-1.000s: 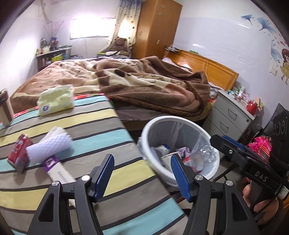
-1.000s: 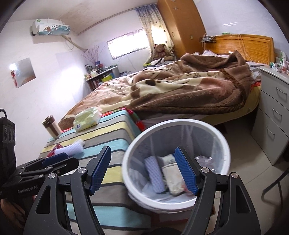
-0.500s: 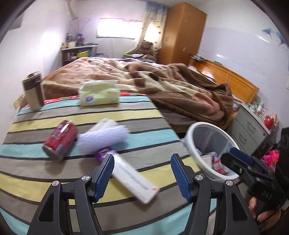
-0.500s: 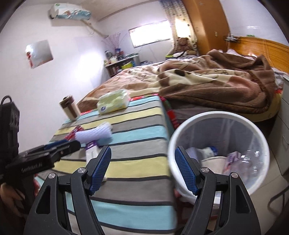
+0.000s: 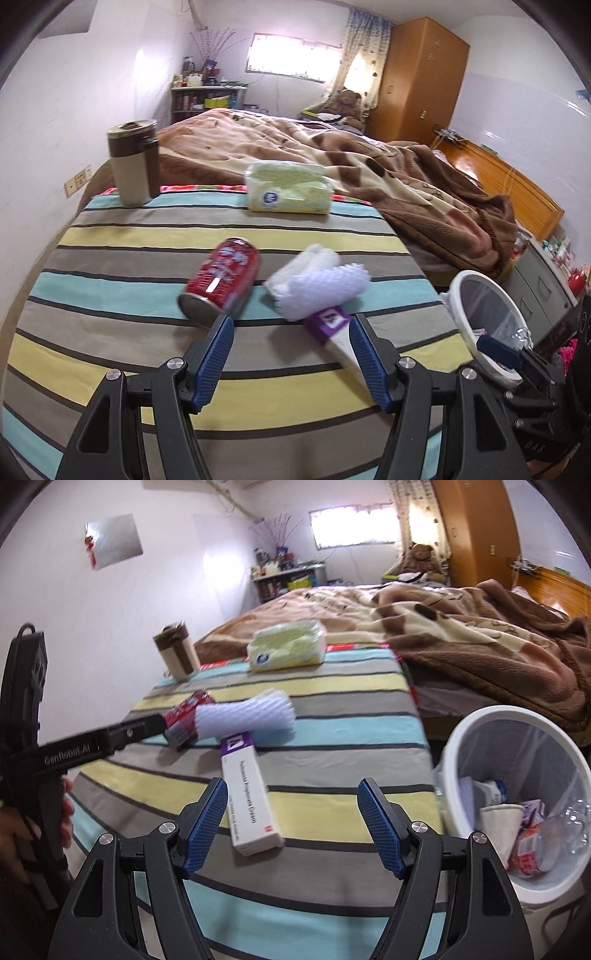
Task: Collect trash
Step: 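Grasp the red milk can with the left tool while the right tool grasps the purple-and-white cream box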
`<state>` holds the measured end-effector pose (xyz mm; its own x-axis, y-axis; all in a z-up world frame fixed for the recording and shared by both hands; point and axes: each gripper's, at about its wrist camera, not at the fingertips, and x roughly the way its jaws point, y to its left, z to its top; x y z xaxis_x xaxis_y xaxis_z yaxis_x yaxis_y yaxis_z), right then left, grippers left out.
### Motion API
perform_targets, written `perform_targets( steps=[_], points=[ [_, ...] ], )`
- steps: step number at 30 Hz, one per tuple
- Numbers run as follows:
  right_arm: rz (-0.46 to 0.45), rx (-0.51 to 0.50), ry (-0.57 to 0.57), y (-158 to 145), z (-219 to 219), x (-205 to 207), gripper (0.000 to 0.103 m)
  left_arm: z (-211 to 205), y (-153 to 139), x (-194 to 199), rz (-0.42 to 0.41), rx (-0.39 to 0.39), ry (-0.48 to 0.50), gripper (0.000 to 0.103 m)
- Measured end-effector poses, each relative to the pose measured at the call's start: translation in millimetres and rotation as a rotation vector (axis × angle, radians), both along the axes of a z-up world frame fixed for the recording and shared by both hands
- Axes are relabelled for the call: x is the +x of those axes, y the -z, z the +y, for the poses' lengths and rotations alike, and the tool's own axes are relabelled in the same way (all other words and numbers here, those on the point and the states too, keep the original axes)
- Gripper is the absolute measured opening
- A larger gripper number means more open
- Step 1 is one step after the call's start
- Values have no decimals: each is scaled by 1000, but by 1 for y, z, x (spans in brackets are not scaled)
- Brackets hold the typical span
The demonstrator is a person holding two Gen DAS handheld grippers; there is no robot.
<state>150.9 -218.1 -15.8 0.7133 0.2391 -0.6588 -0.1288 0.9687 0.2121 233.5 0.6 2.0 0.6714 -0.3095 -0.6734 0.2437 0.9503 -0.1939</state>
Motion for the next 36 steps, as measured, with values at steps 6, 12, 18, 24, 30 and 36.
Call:
perform_targets(
  steps=[6, 12, 18, 24, 30, 36],
  points=[
    [41, -27, -57, 7, 18, 9, 74, 21, 8, 17, 19, 13, -48, 65],
    [84, -41, -75, 14, 29, 22, 74, 31, 19, 37, 46, 31, -58, 65],
    [123, -70, -100, 22, 41, 36, 74, 35, 29, 60, 72, 40, -61, 65],
    [147, -90, -87, 27, 45, 47, 64, 37, 41, 80, 103, 25, -46, 65],
    [185, -101, -110, 34, 49, 56, 64, 33, 49, 94, 122, 37, -30, 65],
    [186, -113, -113, 35, 51, 62, 53, 28, 56, 108, 140, 42, -15, 65]
  ],
)
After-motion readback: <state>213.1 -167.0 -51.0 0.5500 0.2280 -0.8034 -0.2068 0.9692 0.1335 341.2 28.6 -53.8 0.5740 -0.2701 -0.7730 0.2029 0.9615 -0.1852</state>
